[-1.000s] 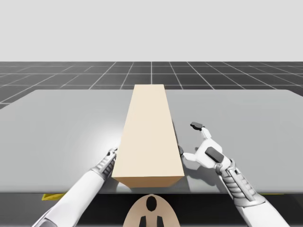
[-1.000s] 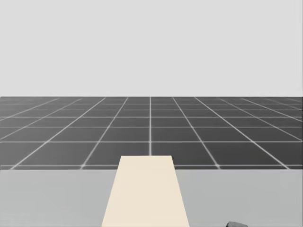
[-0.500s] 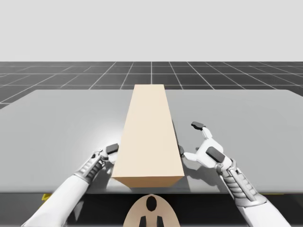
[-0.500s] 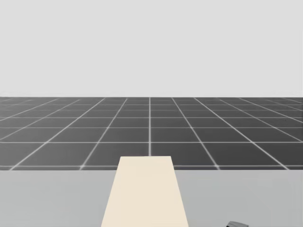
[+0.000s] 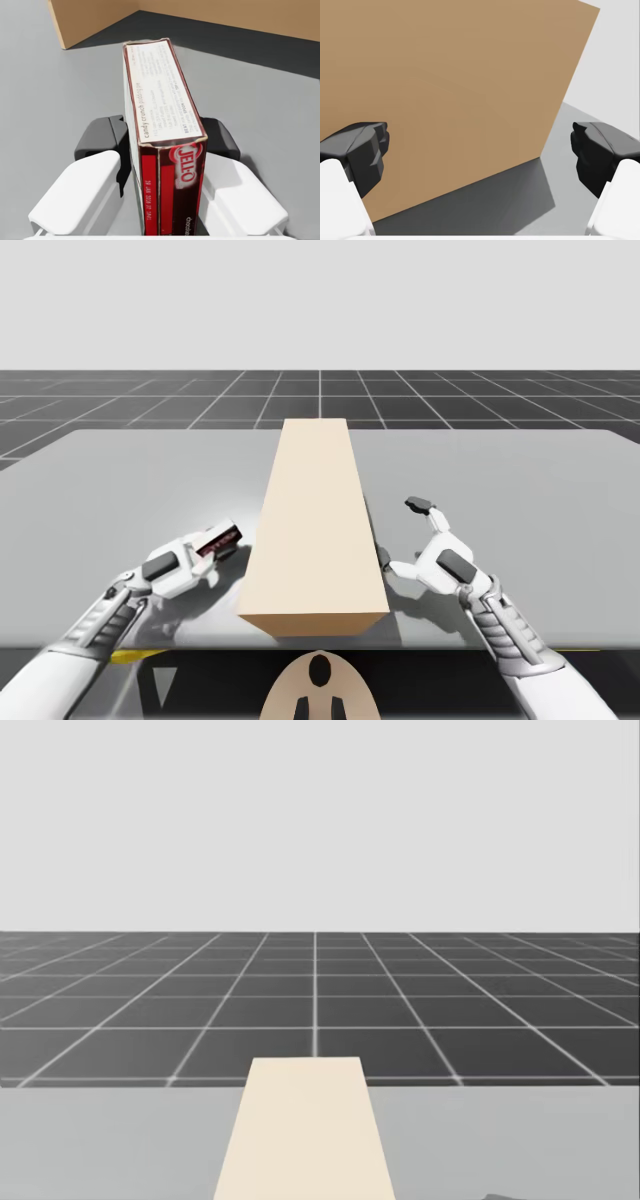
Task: Retrieve the object from inside the box.
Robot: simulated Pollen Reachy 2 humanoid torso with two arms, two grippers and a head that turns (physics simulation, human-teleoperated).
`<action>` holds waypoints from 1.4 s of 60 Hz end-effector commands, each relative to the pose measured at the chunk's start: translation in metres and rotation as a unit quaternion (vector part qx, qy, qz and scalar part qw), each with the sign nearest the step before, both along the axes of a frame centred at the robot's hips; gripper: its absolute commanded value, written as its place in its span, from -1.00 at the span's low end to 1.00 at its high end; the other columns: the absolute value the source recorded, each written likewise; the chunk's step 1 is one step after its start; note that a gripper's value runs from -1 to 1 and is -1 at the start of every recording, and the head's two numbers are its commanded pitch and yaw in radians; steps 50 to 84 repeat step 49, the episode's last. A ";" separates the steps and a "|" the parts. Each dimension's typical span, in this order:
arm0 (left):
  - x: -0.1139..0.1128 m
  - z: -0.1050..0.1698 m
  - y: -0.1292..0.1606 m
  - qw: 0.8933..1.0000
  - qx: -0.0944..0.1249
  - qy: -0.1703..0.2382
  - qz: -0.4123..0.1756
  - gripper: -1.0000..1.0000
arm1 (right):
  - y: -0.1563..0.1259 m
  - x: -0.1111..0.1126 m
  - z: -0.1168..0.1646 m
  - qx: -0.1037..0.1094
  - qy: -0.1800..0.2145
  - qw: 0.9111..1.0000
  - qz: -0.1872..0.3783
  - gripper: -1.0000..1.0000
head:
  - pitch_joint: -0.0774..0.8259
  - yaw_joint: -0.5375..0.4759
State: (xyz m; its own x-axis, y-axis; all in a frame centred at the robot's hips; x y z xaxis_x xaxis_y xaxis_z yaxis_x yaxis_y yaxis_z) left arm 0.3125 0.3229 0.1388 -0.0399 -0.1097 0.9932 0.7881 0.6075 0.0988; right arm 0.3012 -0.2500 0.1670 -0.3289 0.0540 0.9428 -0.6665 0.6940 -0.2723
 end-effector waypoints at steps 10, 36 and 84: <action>0.013 0.047 0.045 0.995 0.003 -0.067 0.075 1.00 | -0.001 0.000 0.001 0.001 0.000 1.000 -0.001 -1.00 | -0.77 0.03; 0.045 0.141 0.045 0.976 0.044 -0.152 0.149 1.00 | -0.001 0.001 -0.002 -0.003 0.004 1.000 -0.002 -1.00 | -0.77 0.02; 0.069 0.232 0.032 0.949 0.010 -0.221 0.226 1.00 | -0.001 0.003 -0.004 -0.007 0.007 1.000 -0.007 -1.00 | -0.75 0.01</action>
